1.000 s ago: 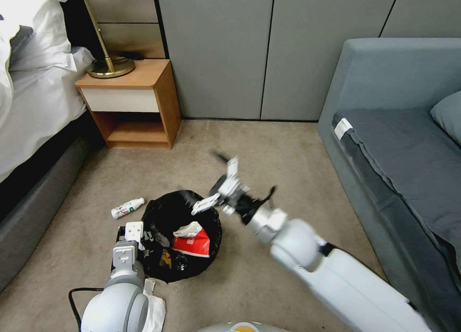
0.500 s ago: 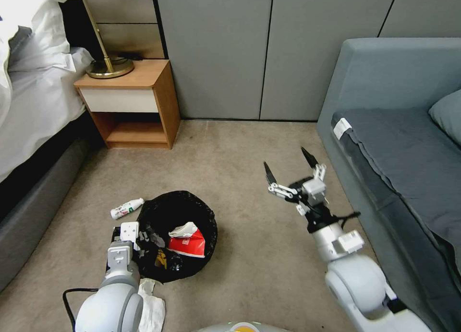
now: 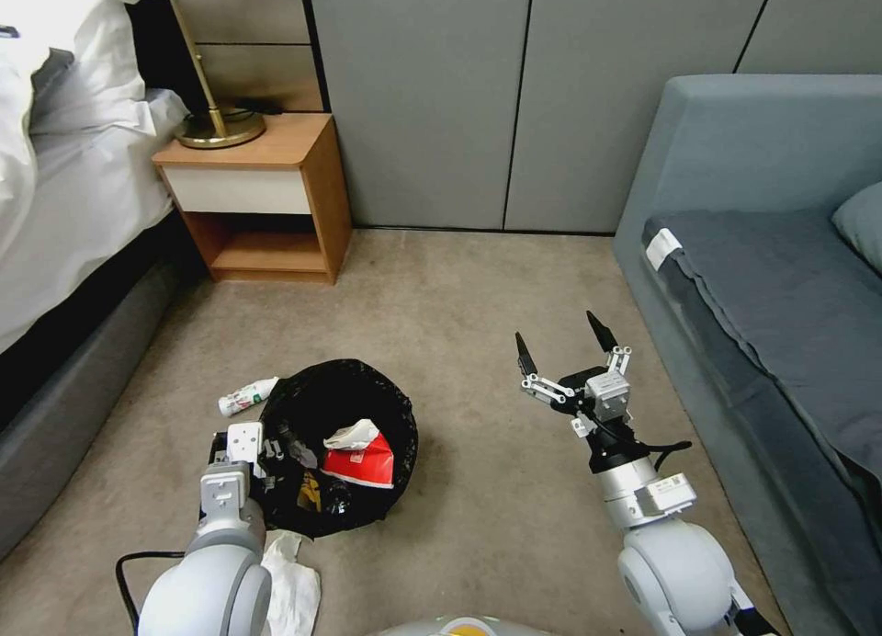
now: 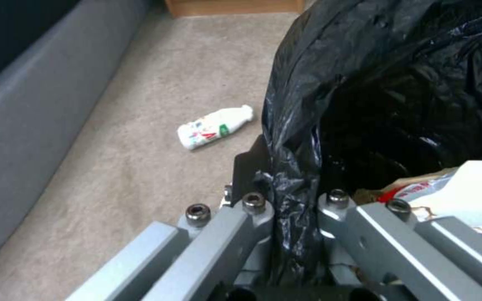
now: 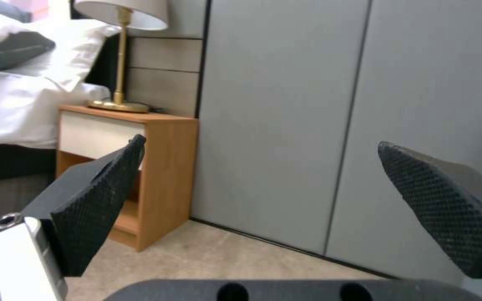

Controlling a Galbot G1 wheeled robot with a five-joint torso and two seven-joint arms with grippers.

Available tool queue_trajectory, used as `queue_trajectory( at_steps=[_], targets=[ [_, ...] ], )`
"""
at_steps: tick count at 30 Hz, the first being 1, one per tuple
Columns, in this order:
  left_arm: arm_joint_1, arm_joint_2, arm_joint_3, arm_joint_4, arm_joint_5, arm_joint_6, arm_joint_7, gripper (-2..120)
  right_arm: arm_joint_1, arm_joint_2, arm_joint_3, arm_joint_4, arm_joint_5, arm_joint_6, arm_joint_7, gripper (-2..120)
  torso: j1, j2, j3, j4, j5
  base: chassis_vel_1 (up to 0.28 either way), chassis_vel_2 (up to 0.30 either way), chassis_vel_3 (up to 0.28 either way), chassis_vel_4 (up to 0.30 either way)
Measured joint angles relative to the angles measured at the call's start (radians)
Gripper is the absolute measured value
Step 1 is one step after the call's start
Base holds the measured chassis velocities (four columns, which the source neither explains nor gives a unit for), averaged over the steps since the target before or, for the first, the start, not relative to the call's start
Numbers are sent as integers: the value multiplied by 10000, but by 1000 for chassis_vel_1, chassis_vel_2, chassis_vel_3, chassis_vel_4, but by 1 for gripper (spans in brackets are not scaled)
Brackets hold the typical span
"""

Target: Pick up the trash bin, then pick up the garbage from the floor and place it into the trash bin.

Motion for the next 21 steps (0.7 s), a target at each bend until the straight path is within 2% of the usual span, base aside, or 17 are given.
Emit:
queue_trajectory(
  at_steps=[21],
  targets=[
    [5,-29,-19,-204,-1,37,7,1,244,-190,-98,-70,51,-66,15,100,1,0,0,1,1,98,101,97,91]
  ],
)
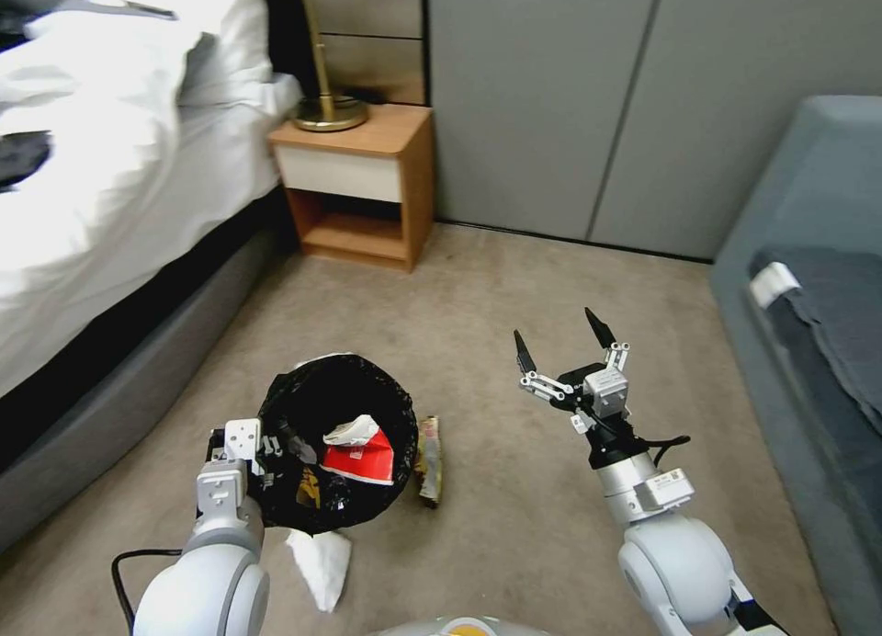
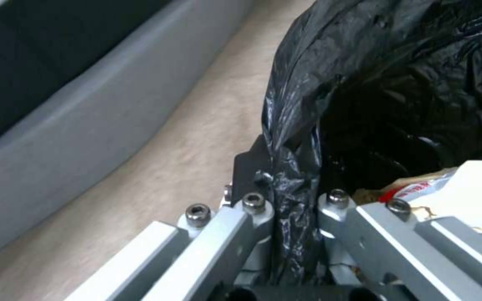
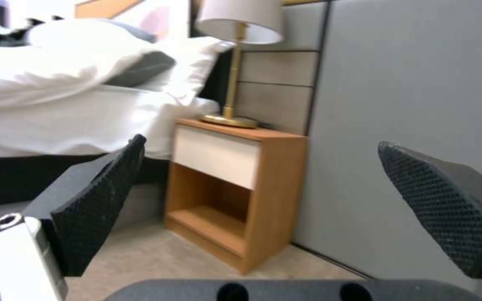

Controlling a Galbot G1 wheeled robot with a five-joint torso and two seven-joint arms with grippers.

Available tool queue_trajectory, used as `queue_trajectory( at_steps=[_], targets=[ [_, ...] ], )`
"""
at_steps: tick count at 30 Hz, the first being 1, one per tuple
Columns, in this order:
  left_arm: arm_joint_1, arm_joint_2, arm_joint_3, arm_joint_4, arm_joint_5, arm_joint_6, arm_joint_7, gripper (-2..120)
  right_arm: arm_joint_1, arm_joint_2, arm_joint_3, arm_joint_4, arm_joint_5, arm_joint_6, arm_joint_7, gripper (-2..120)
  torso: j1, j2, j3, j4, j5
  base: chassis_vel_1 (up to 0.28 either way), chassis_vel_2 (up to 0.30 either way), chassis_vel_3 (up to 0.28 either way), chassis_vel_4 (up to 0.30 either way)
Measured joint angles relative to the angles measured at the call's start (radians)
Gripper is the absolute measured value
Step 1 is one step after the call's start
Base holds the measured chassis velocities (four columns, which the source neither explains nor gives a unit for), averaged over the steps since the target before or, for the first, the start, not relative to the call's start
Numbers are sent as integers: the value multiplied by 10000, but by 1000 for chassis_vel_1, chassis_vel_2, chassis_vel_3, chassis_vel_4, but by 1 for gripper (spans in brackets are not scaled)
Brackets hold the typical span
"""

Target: Pick up the trash bin, then pick up the garbage from the floor and place it into the trash bin.

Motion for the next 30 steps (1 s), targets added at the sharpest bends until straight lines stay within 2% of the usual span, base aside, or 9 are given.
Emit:
queue_trajectory(
  at_steps=[22,30],
  targets=[
    [-26,-71,23,26,-15,-74,7,1,121,-89,-134,-90,46,-138,-35,100,0,0,0,1,0,109,108,115,107],
    [-32,-73,22,14,-18,-106,8,1,202,-385,-122,22,226,-886,-22,100,0,0,0,-3,0,0,0,0,0]
  ],
)
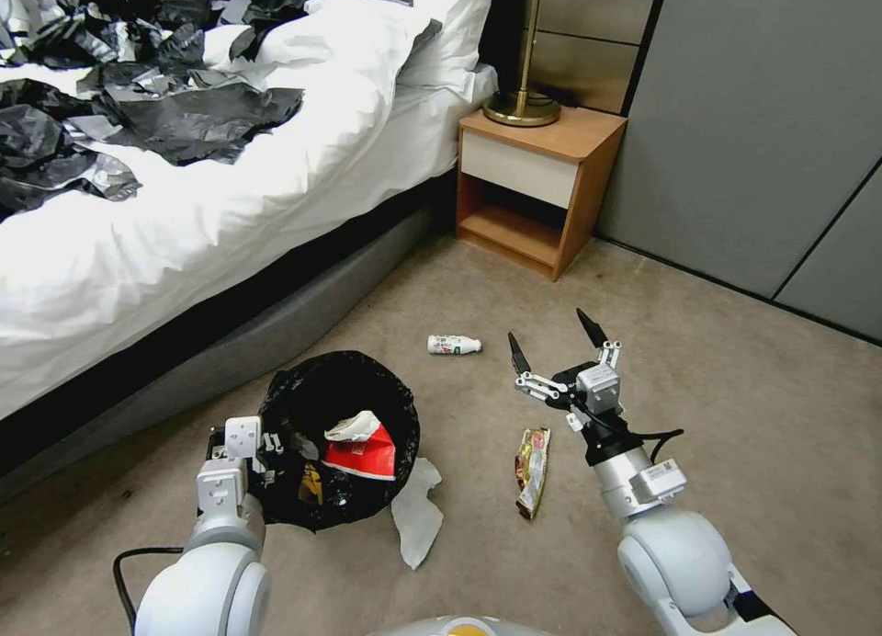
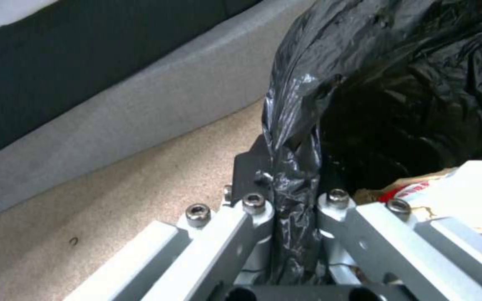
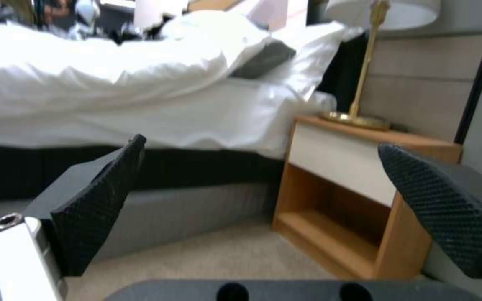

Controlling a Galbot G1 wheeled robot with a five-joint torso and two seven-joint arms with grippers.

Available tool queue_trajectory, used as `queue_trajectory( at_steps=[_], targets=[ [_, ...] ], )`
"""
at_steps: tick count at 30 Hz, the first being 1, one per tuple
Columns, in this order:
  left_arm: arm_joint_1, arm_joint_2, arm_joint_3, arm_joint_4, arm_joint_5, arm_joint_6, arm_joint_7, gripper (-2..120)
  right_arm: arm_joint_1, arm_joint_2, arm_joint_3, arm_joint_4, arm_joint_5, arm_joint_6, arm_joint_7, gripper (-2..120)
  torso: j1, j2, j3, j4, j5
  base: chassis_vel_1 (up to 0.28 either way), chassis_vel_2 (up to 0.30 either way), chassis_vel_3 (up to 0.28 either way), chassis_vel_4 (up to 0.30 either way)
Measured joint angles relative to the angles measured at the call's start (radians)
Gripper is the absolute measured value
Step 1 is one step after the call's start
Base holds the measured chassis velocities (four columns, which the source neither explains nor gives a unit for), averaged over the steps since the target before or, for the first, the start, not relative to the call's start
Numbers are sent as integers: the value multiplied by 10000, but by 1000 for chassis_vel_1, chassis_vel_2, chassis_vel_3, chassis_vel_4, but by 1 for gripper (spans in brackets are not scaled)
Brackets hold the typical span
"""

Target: Pick up the trash bin, then pick up the garbage from the floor and place it into the trash bin.

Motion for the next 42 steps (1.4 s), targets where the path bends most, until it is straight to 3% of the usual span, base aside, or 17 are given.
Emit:
queue_trajectory(
  at_steps=[6,18,30,40,42],
  targets=[
    [39,-17,-17,-37,0,-5,-7,1,543,-1504,-662,-239,1033,-2724,627,100,0,0,0,1,0,0,0,0,0],
    [65,-38,-29,-56,8,-12,-21,1,1985,-2165,-2507,-2554,3330,-4795,1215,100,0,-1,0,2,0,0,0,0,0],
    [89,-65,17,-27,49,-12,-31,1,3309,-2025,-3891,-4636,4252,-5609,1103,100,1,0,1,3,-2,0,0,0,0],
    [106,-93,29,23,82,-2,-37,1,3774,-964,-4109,-6631,3401,-5143,668,100,0,0,0,2,-1,0,0,0,0],
    [89,-106,48,63,99,4,-38,1,3792,-421,-3926,-7119,3014,-4887,535,100,0,0,0,2,-2,0,0,0,0]
  ],
)
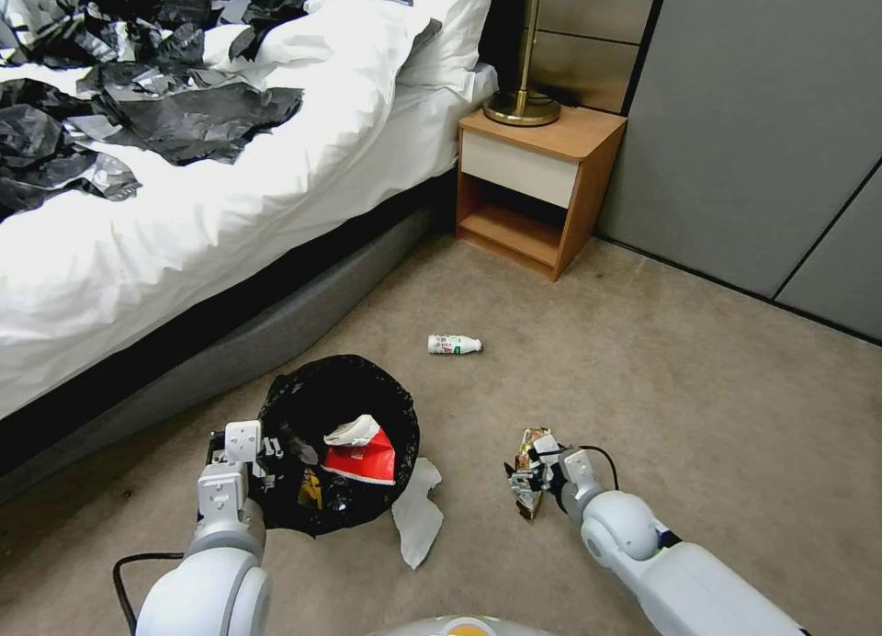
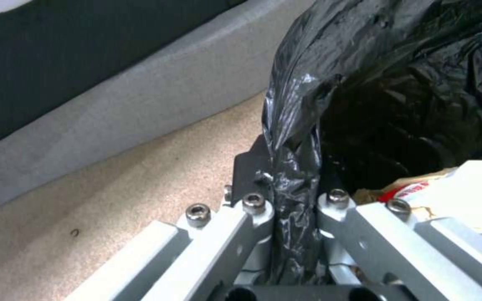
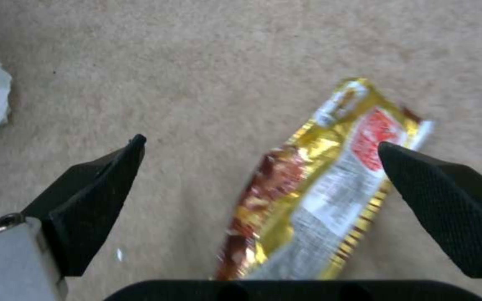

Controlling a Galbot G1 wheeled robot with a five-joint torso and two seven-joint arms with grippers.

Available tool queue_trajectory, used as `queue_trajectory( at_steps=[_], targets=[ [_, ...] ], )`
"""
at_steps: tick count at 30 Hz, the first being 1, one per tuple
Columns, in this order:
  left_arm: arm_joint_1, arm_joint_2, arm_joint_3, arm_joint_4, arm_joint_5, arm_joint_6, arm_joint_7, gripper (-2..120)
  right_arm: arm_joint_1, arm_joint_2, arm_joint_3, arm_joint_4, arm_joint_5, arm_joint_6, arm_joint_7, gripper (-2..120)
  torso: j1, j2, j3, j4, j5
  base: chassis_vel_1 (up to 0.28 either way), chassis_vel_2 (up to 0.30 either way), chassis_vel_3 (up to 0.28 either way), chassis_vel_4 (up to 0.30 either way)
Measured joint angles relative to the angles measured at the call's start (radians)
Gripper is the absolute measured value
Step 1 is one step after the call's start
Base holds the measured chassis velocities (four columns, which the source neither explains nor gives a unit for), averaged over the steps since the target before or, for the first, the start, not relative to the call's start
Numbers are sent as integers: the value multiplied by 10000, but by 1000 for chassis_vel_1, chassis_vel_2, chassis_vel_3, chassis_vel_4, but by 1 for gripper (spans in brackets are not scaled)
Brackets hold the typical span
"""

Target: Pick up the trash bin, then pick up the garbage from the floor and place it into the trash bin.

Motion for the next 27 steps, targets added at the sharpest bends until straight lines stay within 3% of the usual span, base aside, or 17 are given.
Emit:
queue_trajectory(
  at_steps=[10,18,21,25,27],
  targets=[
    [-20,-29,41,62,47,5,0,1,174,847,61,-1242,-638,655,-194,99,0,0,0,0,0,0,0,0,0],
    [-30,-29,19,65,46,5,-1,1,102,1024,157,-1584,-919,965,-230,88,0,0,0,0,1,0,0,0,0],
    [-44,-27,14,85,37,5,0,1,-136,885,451,-1551,-992,1077,-230,71,0,0,0,0,1,0,0,0,0],
    [-49,-24,18,88,34,5,0,1,-273,791,601,-1509,-1041,1141,-231,65,0,0,0,0,3,0,0,0,0],
    [-51,-22,35,92,33,3,0,1,-468,653,829,-1470,-1146,1261,-256,52,0,0,0,2,5,0,0,0,0]
  ],
)
